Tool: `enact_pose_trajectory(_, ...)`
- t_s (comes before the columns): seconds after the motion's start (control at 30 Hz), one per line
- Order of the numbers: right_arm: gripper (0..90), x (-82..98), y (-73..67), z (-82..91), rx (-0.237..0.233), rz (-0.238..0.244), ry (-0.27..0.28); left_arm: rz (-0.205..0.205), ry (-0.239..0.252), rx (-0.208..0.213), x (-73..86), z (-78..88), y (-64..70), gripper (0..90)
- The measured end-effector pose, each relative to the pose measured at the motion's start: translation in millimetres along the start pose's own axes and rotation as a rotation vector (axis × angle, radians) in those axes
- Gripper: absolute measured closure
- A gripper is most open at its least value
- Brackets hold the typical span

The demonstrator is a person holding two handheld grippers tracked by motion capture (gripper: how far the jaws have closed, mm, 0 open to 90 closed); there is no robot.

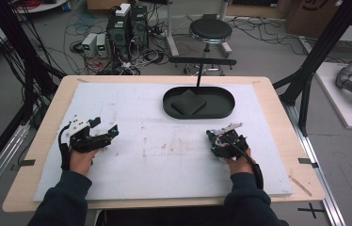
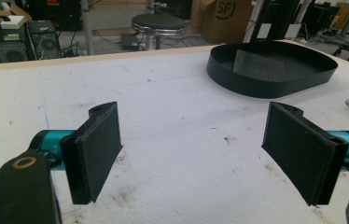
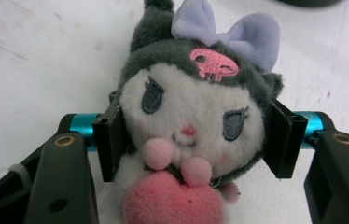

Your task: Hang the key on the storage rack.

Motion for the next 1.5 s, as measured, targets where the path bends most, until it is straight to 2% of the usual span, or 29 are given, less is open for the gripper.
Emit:
enact_pose_trajectory(0.13,36.1,-17.8,9.3,13.5,-0.028,-0.016,0.110,0.004,0.000,-0.003,0.5,-0.4,-1.0,19.1)
enact_pose_trajectory(0.27,35.9,-41.7,28.2,23.3,-0.038,-0.039,0.153,0.007,0.006,0.004,0.1,-1.4,0.2,19.2)
enact_pose_trajectory(0.4,35.9,-69.0,49.0,31.0,-0.017,-0.048,0.188,0.011,0.010,0.002,-0.3,-1.3,-0.9,19.4)
enact_pose_trajectory(0.63,35.7,-114.1,71.0,35.3,0.025,0.034,0.182,0.013,0.013,0.009,0.0,-2.5,-0.9,19.6)
enact_pose_trajectory(0.73,35.6,-133.2,84.6,32.6,0.060,0.033,0.186,0.009,0.012,0.012,0.2,-2.9,0.2,19.7)
enact_pose_trajectory(0.83,35.5,-149.4,100.1,28.8,0.084,0.007,0.194,0.009,0.011,0.015,0.5,-3.3,0.4,19.7)
enact_pose_trajectory(0.97,35.4,-166.0,118.2,21.6,0.122,-0.011,0.185,0.008,0.006,0.019,1.7,-4.0,0.1,19.8)
enact_pose_trajectory(1.03,35.5,-171.9,125.6,17.8,0.126,-0.038,0.191,0.011,0.006,0.018,1.8,-4.0,-0.2,19.8)
enact_pose_trajectory(1.13,35.5,-178.2,130.3,12.4,0.126,-0.037,0.203,0.015,0.006,0.018,2.1,-4.5,-0.3,19.8)
enact_pose_trajectory(1.37,35.5,-190.1,131.4,5.2,0.127,-0.039,0.238,0.012,0.001,0.023,3.2,-5.8,0.5,20.1)
enact_pose_trajectory(1.5,35.4,-196.7,135.3,2.2,0.146,-0.038,0.226,0.016,-0.001,0.020,3.4,-5.6,-0.3,20.2)
Point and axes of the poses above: each handheld gripper's, and its own axes: z roughly backward along the jaws, x roughly out of its underside, y roughly to its right, the point moved 9 cm from there along -z, roughly forward along the jaws, and after that the axes turned 9 degrees about y, right-handed, at the moved point
